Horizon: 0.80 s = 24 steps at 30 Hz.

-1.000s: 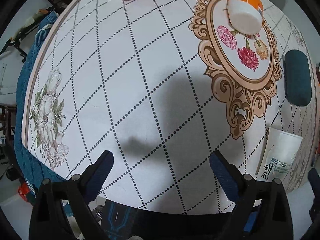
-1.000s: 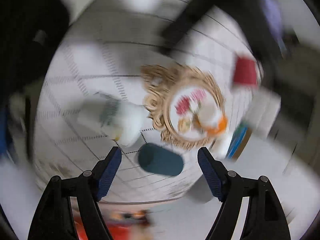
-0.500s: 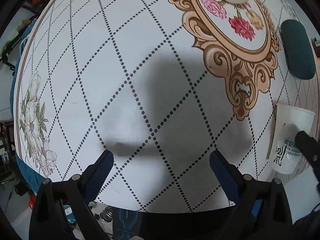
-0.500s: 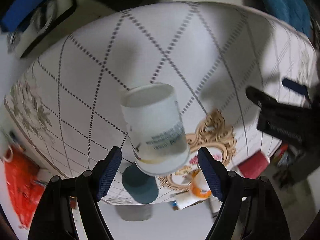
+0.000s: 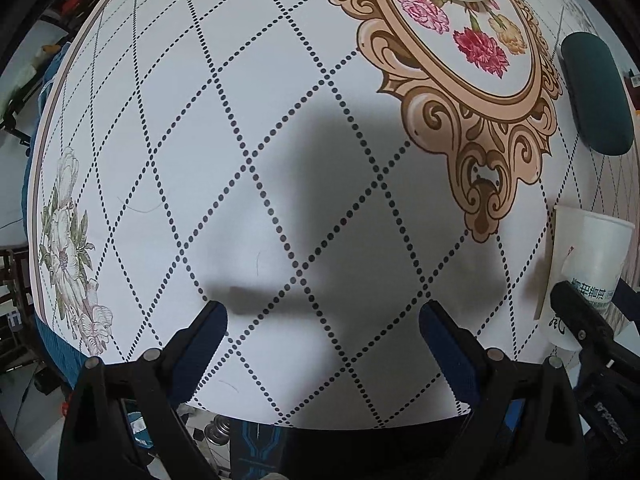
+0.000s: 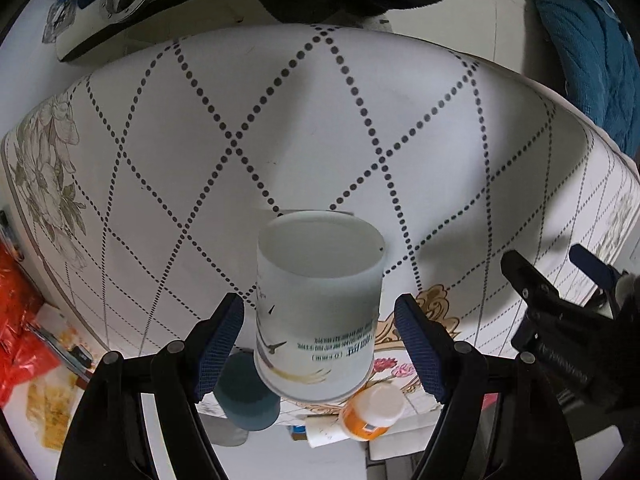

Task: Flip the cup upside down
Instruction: 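Rotate the held paper cup rim-down with the right gripper, then lower the inverted paper cup onto the tablecloth beside the mirror tray with the right gripper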

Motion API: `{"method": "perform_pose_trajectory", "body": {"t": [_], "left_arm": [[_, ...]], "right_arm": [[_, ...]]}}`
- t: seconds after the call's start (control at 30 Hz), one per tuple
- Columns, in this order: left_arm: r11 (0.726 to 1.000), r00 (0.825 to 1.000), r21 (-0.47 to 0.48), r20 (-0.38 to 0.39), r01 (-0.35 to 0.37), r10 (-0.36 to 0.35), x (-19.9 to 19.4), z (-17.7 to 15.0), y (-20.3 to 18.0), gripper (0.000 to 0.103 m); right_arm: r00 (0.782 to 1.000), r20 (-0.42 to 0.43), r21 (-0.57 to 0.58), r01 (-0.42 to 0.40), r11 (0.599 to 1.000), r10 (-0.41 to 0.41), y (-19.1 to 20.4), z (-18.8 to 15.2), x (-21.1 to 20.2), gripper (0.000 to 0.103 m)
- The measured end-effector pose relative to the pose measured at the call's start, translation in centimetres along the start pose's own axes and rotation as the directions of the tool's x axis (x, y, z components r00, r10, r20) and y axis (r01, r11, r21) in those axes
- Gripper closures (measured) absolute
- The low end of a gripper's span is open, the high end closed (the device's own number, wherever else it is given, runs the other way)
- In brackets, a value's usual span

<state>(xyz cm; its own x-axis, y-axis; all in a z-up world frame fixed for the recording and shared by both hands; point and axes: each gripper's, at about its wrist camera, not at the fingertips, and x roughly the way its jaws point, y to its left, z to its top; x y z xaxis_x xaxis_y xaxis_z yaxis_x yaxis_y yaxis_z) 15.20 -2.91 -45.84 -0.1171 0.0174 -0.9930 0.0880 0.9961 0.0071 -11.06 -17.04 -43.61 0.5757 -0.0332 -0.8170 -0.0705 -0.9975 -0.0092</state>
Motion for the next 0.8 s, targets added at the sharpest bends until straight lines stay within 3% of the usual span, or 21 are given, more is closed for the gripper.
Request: {"method": "perform_pose_trajectory", "body": {"t": [0.3,0.8], "left_arm": [[1.0,1.0,-0.018,-0.003,0.001,-0.001,-0.2,0.1,1.0,0.004],[0.999,1.0,-0.034,0.005,-0.004,0.004,-0.7,-1.0,2.0,0.004]], "right_arm": [[1.0,0.021,-0.029,0.009,1.0,-0.009,0.4,0.3,1.3,0.037],[1.0,0.029,0.084,-0.002,0.996,0.0,-2.7,1.9,1.9,0.04]]}}
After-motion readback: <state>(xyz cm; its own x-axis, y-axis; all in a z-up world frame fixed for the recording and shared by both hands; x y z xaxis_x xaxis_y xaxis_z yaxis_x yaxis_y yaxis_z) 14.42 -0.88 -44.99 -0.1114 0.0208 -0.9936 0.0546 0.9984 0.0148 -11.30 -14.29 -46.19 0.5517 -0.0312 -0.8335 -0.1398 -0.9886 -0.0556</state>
